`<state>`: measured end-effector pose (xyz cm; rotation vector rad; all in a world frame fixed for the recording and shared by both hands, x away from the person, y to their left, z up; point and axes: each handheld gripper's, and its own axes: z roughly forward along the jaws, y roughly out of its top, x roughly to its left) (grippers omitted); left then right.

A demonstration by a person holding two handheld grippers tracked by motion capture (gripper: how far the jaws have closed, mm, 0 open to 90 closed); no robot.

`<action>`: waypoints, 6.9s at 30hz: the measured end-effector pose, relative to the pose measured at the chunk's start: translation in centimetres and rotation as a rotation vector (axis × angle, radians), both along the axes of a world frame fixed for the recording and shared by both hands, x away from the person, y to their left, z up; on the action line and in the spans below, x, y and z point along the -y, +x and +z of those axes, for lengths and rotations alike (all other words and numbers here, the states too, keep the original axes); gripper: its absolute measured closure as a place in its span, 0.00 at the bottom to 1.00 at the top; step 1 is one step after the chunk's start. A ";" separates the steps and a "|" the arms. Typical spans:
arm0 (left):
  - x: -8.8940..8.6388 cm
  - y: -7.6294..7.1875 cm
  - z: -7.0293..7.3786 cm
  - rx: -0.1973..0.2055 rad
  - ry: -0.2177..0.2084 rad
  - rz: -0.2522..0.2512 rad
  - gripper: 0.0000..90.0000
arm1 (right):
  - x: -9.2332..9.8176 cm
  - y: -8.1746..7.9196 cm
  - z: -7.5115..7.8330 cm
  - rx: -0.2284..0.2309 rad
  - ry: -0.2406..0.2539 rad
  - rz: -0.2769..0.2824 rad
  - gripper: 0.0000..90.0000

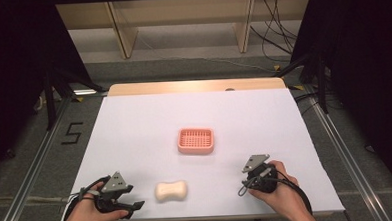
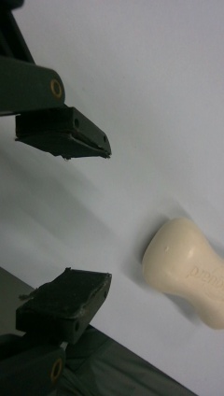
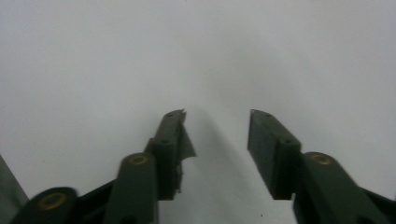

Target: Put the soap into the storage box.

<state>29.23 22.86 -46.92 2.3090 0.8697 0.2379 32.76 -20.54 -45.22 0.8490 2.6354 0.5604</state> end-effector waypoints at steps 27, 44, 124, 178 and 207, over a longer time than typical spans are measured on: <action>4.1 3.2 3.2 -0.071 0.204 -0.211 0.30 | 0.2 0.2 -0.4 -0.018 -0.024 -0.041 0.58; 7.2 5.1 3.8 -0.129 0.325 -0.318 0.37 | 0.0 0.2 -0.6 -0.021 -0.018 -0.045 0.56; 15.7 7.0 0.8 -0.241 0.630 -0.577 0.51 | 0.0 0.2 -1.2 -0.051 -0.029 -0.030 0.53; 14.1 8.4 3.2 -0.077 0.534 -0.587 0.55 | 0.1 0.3 -1.2 -0.047 -0.020 -0.038 0.51; 14.4 10.1 4.1 -0.064 0.520 -0.567 0.55 | 0.5 0.4 -0.8 -0.019 0.009 -0.036 0.52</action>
